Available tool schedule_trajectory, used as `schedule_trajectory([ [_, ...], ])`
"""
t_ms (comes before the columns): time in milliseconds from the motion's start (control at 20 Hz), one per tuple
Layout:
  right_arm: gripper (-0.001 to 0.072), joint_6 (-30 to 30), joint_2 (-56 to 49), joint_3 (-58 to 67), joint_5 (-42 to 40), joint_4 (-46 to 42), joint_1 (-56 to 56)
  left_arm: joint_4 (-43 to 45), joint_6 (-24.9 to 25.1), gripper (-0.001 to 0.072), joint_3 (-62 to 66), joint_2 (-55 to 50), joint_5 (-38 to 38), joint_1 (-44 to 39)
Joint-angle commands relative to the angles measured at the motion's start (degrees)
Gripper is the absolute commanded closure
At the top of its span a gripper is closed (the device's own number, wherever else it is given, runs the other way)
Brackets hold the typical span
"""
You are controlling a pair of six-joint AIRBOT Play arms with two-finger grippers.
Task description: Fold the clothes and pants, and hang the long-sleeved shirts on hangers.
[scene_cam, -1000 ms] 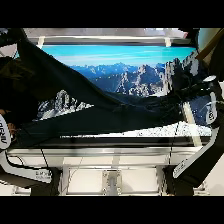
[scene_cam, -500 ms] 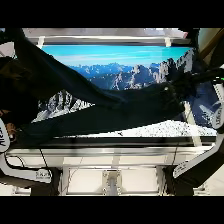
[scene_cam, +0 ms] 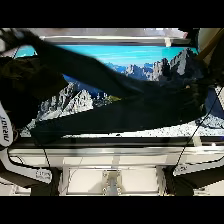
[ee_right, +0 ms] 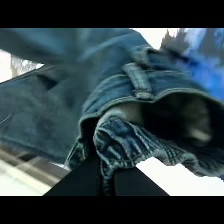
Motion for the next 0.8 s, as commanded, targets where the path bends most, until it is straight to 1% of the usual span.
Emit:
schedule_trajectory([
  [0, 0.0673, -2.1, 0.8, -13.0, 0.0, -1.8, 0.1, 3.9, 3.2, 0.0692, -14.6, -1.0, -7.1, -0.5],
  [100, 0.0672, -3.8, 0.9, -22.0, -0.7, -5.2, -0.5, 8.5, 3.2, 0.0693, -22.3, 1.6, -7.0, -0.6],
  [150, 0.0673, -3.9, 0.9, -25.0, -2.2, -7.5, -1.0, 11.5, 2.4, 0.0693, -24.9, 2.9, -7.0, -0.5],
  [250, 0.0673, -3.8, 0.9, -27.7, -5.2, -8.7, -2.6, 19.9, -5.1, 0.0692, -28.1, 5.3, -7.1, 0.7],
  [300, 0.0673, -3.7, 0.9, -27.7, -6.0, -8.5, -3.4, 23.4, -8.1, 0.0692, -29.0, 6.3, -7.7, 1.7],
  [350, 0.0672, -3.7, 0.9, -27.6, -6.1, -8.2, -4.4, 25.4, -9.8, 0.0693, -29.6, 7.0, -8.8, 2.8],
  [400, 0.0673, -3.3, 0.9, -27.6, -6.0, -8.2, -5.1, 25.6, -11.0, 0.0692, -30.2, 7.6, -9.5, 4.0],
  [550, 0.0673, -2.8, 0.9, -27.6, -6.6, -8.5, -6.8, 26.5, -11.5, 0.0692, -33.5, 9.6, -10.3, 6.5],
  [650, 0.0673, -2.0, 0.9, -27.6, -7.9, -9.6, -7.6, 28.7, -13.8, 0.0692, -36.1, 10.3, -10.4, 7.8],
  [750, 0.0673, 0.0, 0.9, -27.6, -10.2, -11.2, -7.8, 29.7, -14.1, 0.0693, -38.4, 10.3, -10.3, 8.1],
])
